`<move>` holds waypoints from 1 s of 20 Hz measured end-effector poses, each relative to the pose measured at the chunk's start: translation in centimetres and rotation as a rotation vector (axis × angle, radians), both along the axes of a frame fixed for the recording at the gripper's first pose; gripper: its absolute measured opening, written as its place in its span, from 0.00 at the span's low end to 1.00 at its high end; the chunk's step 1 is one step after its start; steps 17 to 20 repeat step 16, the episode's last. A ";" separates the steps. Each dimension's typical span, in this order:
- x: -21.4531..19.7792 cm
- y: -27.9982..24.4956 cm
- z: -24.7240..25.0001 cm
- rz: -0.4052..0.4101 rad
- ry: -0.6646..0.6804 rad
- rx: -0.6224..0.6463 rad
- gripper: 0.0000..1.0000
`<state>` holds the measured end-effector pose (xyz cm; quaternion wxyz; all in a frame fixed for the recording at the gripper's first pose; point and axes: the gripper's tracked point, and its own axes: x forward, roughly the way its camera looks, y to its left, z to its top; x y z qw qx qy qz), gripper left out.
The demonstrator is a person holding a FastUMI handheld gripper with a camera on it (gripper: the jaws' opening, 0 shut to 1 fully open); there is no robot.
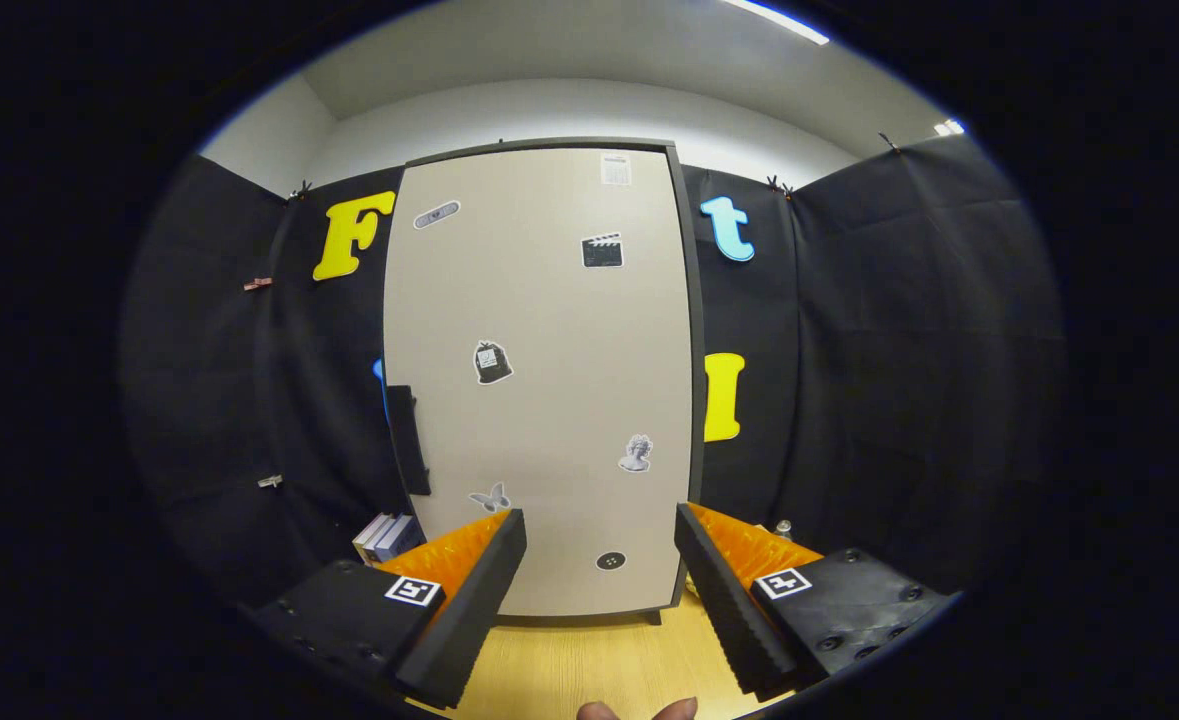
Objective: Open the shoe cabinet door, grab the shoes and put them into the shoe cabinet, then close the shoe cabinet door.
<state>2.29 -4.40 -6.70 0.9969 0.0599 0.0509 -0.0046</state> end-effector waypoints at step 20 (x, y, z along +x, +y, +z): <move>0.5 -1.3 0.0 0.004 -0.001 0.017 0.98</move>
